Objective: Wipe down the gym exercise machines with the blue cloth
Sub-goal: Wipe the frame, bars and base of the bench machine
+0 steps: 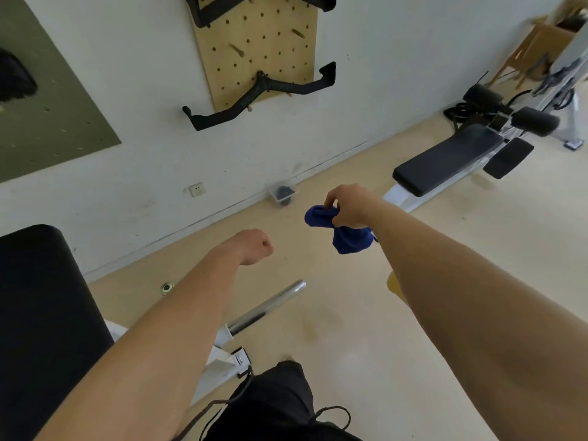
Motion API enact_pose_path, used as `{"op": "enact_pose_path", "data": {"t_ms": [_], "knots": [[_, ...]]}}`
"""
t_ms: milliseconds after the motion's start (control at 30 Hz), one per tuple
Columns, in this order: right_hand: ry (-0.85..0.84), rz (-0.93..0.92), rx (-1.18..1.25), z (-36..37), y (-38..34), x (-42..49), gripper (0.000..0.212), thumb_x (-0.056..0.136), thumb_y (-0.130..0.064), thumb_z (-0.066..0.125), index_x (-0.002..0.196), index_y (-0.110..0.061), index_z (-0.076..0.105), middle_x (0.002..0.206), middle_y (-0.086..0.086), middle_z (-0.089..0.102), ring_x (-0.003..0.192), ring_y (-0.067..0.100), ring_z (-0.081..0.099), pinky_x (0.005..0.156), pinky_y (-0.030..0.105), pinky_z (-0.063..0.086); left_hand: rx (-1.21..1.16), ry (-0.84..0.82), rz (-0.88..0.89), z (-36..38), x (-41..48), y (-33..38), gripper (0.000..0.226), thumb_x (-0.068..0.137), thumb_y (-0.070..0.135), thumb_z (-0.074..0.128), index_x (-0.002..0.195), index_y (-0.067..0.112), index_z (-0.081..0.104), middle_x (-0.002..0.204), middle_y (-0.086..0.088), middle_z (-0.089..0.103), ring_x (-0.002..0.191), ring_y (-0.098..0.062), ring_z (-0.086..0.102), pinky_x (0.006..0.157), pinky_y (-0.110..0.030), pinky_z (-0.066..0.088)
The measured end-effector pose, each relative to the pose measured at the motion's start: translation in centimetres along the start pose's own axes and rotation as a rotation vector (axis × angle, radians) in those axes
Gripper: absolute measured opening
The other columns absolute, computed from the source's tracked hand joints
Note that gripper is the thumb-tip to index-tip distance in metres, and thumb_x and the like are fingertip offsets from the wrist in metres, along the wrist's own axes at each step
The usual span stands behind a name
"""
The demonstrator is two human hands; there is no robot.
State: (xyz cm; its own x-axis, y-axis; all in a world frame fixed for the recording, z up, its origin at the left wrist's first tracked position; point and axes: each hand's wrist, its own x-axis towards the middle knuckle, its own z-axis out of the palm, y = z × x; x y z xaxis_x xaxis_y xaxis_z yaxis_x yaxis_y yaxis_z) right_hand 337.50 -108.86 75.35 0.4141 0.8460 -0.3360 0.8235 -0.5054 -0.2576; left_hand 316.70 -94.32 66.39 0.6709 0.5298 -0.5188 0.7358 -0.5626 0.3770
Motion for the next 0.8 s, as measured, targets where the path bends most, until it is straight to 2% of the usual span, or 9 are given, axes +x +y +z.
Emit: {"op": "enact_pose_path", "data": {"t_ms": [100, 267, 400, 567, 800], "knots": [[-0.017, -0.024, -0.02, -1.0, -0.6, 5.1, 0.034, 0.082, -0.021, 0.069, 0.113, -0.032, 0.065, 0.102, -0.001, 0.065, 0.089, 0.022, 0.061, 0.076, 0.035, 0.053, -0.037, 0.033, -0.009, -2.8, 3.6, -1.2, 0.024, 0.095, 0.033, 0.049, 0.098, 0.018, 0.067, 0.1, -0.001, 0.069, 0.092, -0.021, 0.066, 0.085, -0.036, 0.052], [-0.102, -0.079, -0.071, -1.8, -2.5, 13.0, 0.031, 0.085, -0.019, 0.067, 0.114, -0.03, 0.065, 0.101, -0.001, 0.064, 0.088, 0.021, 0.06, 0.074, 0.032, 0.05, -0.095, 0.059, -0.044, -7.3, 8.3, -4.2, 0.024, 0.097, 0.035, 0.049, 0.108, 0.024, 0.066, 0.107, 0.002, 0.066, 0.094, -0.019, 0.063, 0.087, -0.035, 0.051], [-0.169, -0.148, -0.105, -2.2, -4.5, 19.2, 0.034, 0.086, -0.021, 0.067, 0.119, -0.029, 0.063, 0.103, 0.0, 0.065, 0.09, 0.021, 0.06, 0.08, 0.034, 0.053, -0.129, 0.098, -0.11, -9.9, 10.8, -7.1, 0.025, 0.098, 0.037, 0.05, 0.112, 0.024, 0.066, 0.109, 0.005, 0.063, 0.09, -0.016, 0.06, 0.081, -0.03, 0.046], [-0.264, -0.275, -0.151, -1.8, -6.2, 27.6, 0.036, 0.087, -0.021, 0.067, 0.122, -0.027, 0.062, 0.1, -0.002, 0.063, 0.092, 0.022, 0.06, 0.077, 0.032, 0.05, -0.196, 0.12, -0.242, -10.9, 14.1, -10.2, 0.025, 0.098, 0.037, 0.052, 0.115, 0.023, 0.065, 0.116, 0.0, 0.065, 0.098, -0.018, 0.059, 0.086, -0.03, 0.045], [-0.386, -0.524, -0.234, -0.6, -8.0, 40.6, 0.028, 0.085, -0.013, 0.063, 0.111, -0.023, 0.067, 0.103, 0.0, 0.068, 0.092, 0.021, 0.063, 0.078, 0.031, 0.052, -0.336, 0.157, -0.548, -11.4, 19.0, -10.1, 0.03, 0.097, 0.037, 0.052, 0.121, 0.024, 0.063, 0.124, 0.002, 0.061, 0.108, -0.021, 0.058, 0.095, -0.033, 0.046]]}}
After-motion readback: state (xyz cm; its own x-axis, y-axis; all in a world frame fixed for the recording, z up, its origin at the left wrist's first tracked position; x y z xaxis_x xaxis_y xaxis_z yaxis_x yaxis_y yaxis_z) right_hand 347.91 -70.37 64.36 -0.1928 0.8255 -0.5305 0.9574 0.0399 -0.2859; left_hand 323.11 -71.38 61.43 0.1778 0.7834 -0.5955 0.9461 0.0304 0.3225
